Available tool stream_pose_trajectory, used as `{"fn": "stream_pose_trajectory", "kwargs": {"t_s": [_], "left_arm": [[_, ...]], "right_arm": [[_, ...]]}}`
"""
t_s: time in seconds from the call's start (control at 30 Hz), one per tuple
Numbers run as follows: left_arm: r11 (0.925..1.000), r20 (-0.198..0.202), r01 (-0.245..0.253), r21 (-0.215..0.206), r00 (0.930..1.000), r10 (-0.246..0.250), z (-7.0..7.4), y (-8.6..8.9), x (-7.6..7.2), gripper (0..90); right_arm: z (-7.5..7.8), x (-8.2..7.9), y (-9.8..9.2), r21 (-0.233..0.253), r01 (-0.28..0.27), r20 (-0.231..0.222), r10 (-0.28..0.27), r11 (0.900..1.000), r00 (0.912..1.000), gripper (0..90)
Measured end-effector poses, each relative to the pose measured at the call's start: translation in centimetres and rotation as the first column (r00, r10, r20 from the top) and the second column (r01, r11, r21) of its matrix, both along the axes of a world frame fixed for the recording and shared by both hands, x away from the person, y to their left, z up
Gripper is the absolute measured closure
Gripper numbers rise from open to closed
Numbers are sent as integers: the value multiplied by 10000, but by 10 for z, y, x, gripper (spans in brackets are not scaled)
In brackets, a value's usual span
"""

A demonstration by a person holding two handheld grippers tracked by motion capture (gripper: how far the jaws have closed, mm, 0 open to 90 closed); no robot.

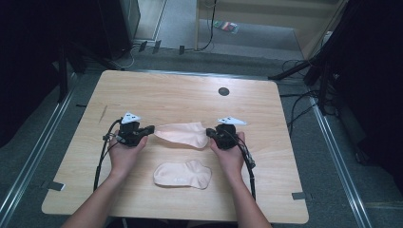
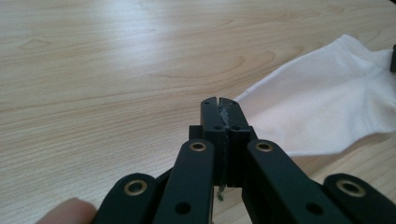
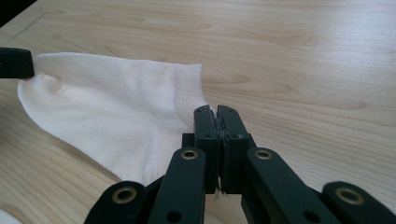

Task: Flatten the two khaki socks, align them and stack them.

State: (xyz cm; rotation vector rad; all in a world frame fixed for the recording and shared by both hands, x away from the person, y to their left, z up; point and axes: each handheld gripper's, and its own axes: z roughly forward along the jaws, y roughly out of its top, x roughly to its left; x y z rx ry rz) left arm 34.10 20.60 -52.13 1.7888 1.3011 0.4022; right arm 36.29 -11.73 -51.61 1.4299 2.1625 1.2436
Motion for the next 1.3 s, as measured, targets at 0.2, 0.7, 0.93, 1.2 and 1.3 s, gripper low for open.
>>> {"fn": "stream_pose_trajectory", "kwargs": {"t_s": [0.2, 0.7, 0.93, 1.2, 1.3], "left_arm": [[9999, 232, 77, -132, 9997, -74, 9, 2, -8, 900], [9992, 732, 262, -290, 9970, -241, 23, 4, -30, 900], [9987, 765, 405, -309, 9963, -380, 25, 1, -43, 900], [9974, 766, 613, -389, 9954, -582, 25, 0, -59, 900], [9967, 727, 687, -428, 9952, -654, 26, 1, -66, 900]], "right_arm": [[9, -6, -2, 136, -63, 183, 61, 9999, 9998, 888], [27, -24, -6, 396, -209, 481, 189, 9990, 9987, 888], [29, -33, -6, 352, -317, 490, 300, 9989, 9983, 887], [31, -44, -8, 381, -425, 444, 408, 9984, 9982, 887], [31, -49, -10, 414, -483, 398, 466, 9980, 9981, 888]]}}
